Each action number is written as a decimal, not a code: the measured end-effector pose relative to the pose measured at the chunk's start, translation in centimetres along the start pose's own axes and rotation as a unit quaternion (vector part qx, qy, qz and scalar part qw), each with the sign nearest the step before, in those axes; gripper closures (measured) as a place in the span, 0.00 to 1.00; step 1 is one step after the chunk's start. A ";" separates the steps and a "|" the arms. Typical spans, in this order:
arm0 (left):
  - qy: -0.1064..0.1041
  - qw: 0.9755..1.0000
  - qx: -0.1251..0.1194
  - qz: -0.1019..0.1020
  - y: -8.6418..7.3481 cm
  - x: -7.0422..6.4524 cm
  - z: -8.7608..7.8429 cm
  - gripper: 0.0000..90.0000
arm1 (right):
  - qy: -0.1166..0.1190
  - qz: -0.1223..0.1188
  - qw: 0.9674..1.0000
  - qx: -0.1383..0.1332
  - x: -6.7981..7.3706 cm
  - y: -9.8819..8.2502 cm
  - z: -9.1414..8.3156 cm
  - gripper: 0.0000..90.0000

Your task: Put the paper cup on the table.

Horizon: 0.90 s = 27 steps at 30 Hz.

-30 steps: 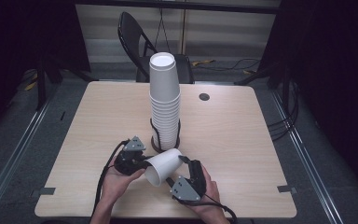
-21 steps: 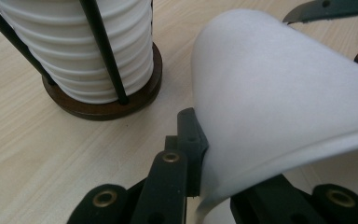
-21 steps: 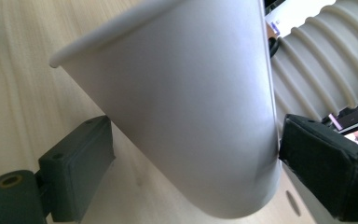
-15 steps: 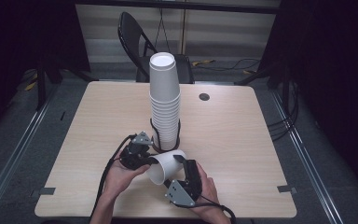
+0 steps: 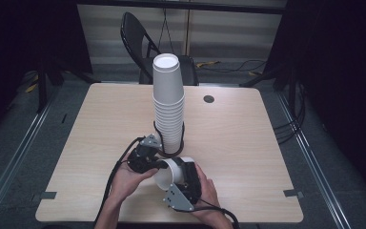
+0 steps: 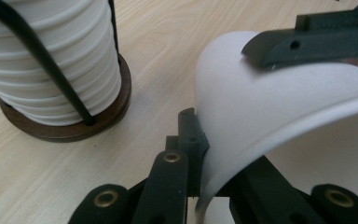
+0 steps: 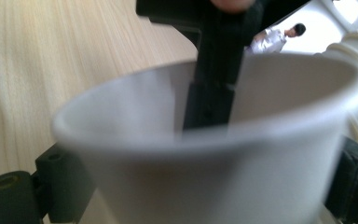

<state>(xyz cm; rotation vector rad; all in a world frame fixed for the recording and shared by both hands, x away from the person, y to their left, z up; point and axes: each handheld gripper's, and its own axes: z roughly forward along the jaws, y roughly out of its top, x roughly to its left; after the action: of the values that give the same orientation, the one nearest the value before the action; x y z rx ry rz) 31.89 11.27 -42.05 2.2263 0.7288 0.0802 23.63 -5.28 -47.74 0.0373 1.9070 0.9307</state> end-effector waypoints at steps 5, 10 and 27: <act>-0.006 1.000 0.002 -0.001 -0.1 -0.1 0.3 0.96 | 0.004 0.007 1.000 -0.009 0.1 0.4 0.1 0.10; -0.007 1.000 -0.008 -0.002 0.0 -0.2 0.3 0.96 | 0.000 0.021 1.000 -0.018 0.1 0.5 0.0 0.09; 0.008 0.998 -0.056 -0.005 -1.2 -0.1 0.5 0.85 | 0.022 0.067 0.997 -0.018 -0.7 0.5 0.0 0.12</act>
<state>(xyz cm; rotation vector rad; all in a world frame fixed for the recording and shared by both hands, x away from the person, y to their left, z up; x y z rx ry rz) 31.39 11.53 -43.28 2.1169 0.7270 0.1306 23.81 -5.23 -46.92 0.1256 1.9473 1.0627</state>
